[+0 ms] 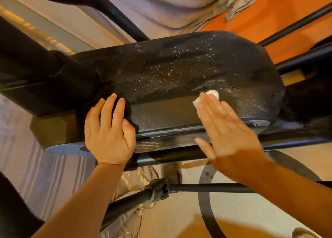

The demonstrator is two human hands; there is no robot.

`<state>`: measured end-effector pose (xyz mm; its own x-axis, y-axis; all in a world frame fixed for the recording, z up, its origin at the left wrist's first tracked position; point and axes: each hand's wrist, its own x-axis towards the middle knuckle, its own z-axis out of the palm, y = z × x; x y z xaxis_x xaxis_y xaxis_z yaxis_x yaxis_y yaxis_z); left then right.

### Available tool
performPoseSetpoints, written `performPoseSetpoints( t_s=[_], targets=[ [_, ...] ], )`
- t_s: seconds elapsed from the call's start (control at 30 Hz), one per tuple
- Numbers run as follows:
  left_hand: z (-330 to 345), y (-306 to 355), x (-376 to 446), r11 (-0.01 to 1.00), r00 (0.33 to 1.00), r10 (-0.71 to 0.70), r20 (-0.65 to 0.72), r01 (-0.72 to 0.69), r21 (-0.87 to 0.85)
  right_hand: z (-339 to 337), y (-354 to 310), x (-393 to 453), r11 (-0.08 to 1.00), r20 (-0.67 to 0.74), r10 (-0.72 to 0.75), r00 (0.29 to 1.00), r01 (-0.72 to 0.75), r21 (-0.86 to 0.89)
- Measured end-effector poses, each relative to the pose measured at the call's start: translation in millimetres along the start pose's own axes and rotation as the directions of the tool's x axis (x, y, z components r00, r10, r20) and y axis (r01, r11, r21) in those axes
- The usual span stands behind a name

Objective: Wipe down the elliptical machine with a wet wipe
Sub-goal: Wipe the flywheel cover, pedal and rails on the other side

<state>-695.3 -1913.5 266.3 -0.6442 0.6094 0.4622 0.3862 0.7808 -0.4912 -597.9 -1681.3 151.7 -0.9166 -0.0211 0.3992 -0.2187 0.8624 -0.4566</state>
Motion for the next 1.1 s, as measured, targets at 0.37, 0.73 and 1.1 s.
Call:
performPoseSetpoints(
  t_s=[0.37,0.73,1.1],
  targets=[
    [2,0,-1,1.000,1.000,0.003,-0.025,-0.003,-0.006,5,-34,13,0.976,-0.057,0.192,0.980,-0.184,0.117],
    [5,-2,-2,1.000,0.999,0.010,-0.051,-0.009,0.010,24,42,-41,0.969,-0.063,0.149,0.987,-0.159,-0.191],
    [5,-1,-2,1.000,0.999,-0.002,-0.049,0.002,-0.006,41,-53,11,0.935,-0.114,-0.192,0.975,0.146,-0.323]
  ],
)
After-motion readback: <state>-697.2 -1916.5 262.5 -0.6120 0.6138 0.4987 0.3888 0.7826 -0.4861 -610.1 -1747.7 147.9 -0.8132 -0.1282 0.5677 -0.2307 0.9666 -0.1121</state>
